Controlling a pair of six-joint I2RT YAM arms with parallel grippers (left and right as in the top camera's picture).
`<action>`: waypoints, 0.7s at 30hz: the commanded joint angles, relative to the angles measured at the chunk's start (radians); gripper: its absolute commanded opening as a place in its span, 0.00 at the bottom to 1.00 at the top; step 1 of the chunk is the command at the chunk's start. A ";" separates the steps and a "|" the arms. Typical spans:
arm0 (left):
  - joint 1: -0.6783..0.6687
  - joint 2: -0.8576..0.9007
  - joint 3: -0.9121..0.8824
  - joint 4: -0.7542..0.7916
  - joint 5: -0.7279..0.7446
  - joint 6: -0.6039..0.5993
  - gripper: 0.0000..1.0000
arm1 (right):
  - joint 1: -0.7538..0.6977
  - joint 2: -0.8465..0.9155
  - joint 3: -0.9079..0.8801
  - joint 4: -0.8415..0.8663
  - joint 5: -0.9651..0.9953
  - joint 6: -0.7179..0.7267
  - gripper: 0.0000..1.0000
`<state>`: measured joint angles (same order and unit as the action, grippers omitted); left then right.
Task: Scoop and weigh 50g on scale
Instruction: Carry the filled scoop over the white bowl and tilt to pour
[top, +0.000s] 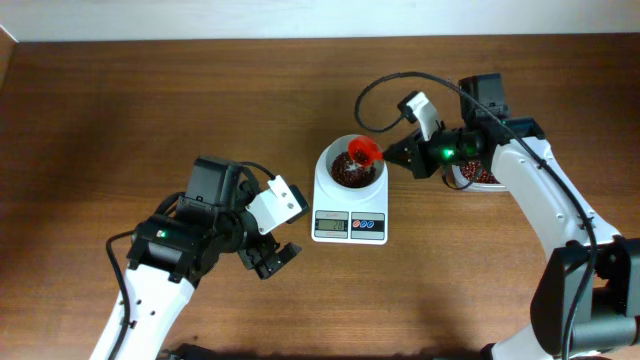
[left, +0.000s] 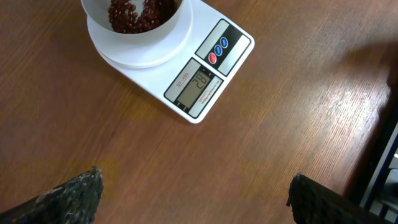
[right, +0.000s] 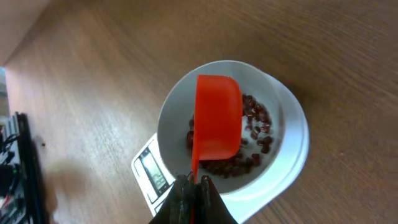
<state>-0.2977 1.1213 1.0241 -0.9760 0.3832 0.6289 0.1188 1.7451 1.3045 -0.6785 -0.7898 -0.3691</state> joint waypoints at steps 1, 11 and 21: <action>0.006 -0.004 0.013 0.002 0.013 0.012 0.99 | 0.008 0.012 0.003 -0.008 -0.126 -0.145 0.04; 0.006 -0.004 0.014 0.002 0.013 0.012 0.99 | 0.019 0.010 0.003 0.057 -0.018 -0.054 0.04; 0.006 -0.004 0.013 0.002 0.013 0.012 0.99 | 0.025 -0.008 0.003 0.082 0.022 -0.051 0.04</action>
<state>-0.2974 1.1213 1.0241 -0.9756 0.3832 0.6289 0.1329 1.7462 1.3045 -0.5819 -0.7818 -0.4477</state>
